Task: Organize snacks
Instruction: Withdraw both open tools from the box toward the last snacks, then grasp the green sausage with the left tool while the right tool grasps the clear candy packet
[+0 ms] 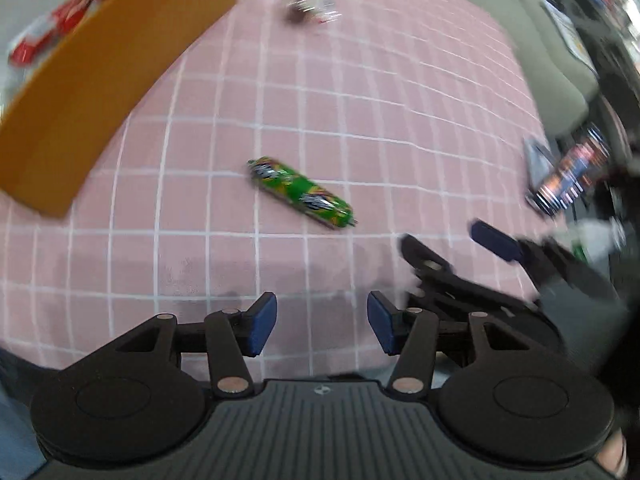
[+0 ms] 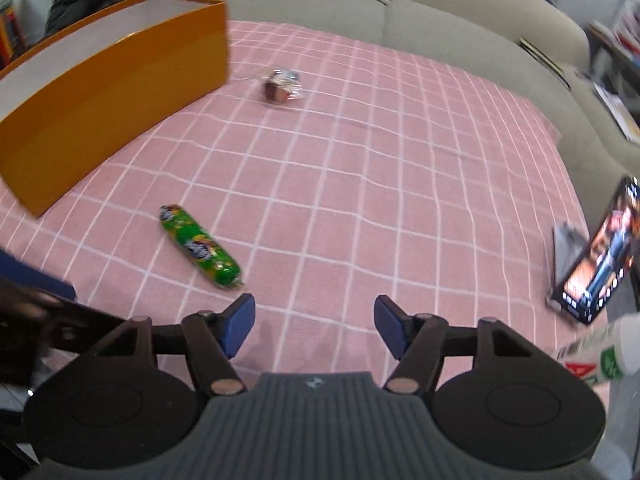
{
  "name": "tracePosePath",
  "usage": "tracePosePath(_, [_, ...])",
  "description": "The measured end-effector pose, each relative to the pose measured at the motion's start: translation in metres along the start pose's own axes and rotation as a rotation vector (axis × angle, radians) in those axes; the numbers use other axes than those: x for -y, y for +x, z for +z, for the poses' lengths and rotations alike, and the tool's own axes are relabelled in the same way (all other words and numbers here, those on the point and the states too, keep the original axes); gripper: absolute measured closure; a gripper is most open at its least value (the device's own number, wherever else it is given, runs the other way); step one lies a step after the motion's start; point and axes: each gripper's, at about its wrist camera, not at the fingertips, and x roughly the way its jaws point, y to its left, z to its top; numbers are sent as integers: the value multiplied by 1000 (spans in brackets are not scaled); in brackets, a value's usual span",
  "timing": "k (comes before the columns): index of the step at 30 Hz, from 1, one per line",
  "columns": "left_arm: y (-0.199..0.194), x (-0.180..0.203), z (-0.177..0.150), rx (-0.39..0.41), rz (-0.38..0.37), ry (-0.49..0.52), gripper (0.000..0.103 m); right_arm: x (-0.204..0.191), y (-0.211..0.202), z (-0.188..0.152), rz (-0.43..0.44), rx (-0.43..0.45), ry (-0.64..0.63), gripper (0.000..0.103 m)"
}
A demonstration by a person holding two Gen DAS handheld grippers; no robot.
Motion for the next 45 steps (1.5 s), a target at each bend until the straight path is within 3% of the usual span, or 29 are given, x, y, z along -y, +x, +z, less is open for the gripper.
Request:
tracePosePath(11, [42,-13,8,54,-41,-110,45,4,30,2,96,-34,30,45])
tracePosePath(19, [45,-23,27,106,-109,-226,46,5,49,11,149,-46,20,53])
tracePosePath(22, [46,-20,33,134,-61,-276,46,5,56,16,156,-45,12,55])
tracePosePath(27, [52,-4,42,160,-13,-243,58,5,62,24,171,-42,2,60])
tracePosePath(29, [56,-3,46,147,15,-239,68,6,64,27,197,-44,15,60])
tracePosePath(33, [60,-5,51,128,17,-248,71,3,70,34,218,-39,6,60])
tracePosePath(39, [57,-5,62,134,56,-159,77,7,74,44,238,-36,-17,60])
tracePosePath(45, [43,-17,97,195,119,-104,77,16,79,74,223,37,-68,62])
